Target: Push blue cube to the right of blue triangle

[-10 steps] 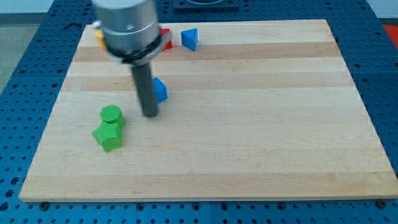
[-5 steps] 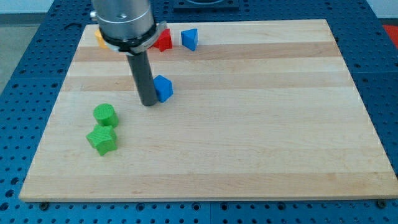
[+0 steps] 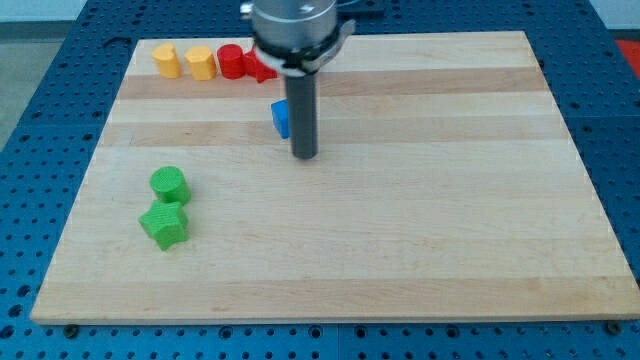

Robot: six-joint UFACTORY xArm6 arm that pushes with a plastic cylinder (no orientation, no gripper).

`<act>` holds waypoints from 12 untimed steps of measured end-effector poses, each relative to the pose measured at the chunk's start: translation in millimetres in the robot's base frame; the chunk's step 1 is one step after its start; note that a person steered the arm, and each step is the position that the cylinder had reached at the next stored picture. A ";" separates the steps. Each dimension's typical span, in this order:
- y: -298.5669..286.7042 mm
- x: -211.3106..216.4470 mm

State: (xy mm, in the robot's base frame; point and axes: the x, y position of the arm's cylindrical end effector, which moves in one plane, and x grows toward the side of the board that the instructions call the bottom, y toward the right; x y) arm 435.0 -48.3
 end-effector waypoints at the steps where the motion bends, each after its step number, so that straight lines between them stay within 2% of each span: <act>1: -22.7 20.8; 2: -21.4 -10.7; 3: -16.6 -60.2; 6: -20.0 -67.3; 7: -40.7 -67.3; 8: -44.1 -95.7; 9: -32.4 -122.9; 12: 16.8 -120.0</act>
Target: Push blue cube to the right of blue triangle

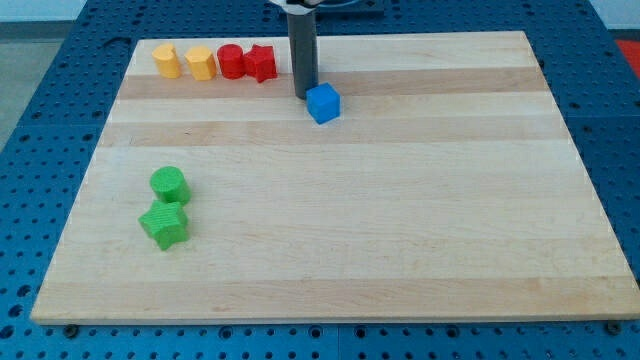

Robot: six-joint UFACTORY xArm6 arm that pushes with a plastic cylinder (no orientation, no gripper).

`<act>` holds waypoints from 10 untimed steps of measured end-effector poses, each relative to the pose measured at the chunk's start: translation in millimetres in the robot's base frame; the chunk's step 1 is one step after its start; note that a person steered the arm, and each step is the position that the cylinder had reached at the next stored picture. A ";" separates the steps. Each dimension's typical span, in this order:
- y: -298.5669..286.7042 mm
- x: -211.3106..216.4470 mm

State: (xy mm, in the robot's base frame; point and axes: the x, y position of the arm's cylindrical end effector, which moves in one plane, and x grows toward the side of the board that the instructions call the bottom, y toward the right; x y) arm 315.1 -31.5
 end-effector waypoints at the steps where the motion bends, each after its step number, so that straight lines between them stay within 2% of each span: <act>1: 11.2 -4.9; 3: -68.7 54.4; 4: -61.0 74.4; 5: -25.7 35.1; 6: -24.5 15.1; 7: -24.5 15.1; 8: -24.6 56.7; 9: -14.8 77.2; 10: 23.5 56.2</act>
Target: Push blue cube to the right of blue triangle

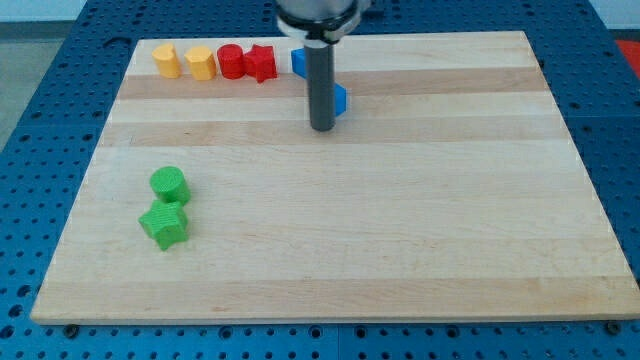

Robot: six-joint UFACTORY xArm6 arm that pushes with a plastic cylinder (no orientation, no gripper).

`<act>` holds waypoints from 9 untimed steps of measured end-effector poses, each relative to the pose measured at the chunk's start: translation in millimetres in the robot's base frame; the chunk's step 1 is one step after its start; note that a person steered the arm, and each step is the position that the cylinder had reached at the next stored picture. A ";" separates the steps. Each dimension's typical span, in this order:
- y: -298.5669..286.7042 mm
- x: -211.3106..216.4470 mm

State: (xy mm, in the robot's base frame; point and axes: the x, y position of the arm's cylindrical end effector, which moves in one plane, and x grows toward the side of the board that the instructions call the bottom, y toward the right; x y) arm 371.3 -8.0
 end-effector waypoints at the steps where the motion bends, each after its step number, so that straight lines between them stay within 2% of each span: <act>1: 0.1 2.7; 5: 11.3 -67.4; 7: 21.7 -69.1; 8: 21.1 -63.1; 9: -26.0 19.1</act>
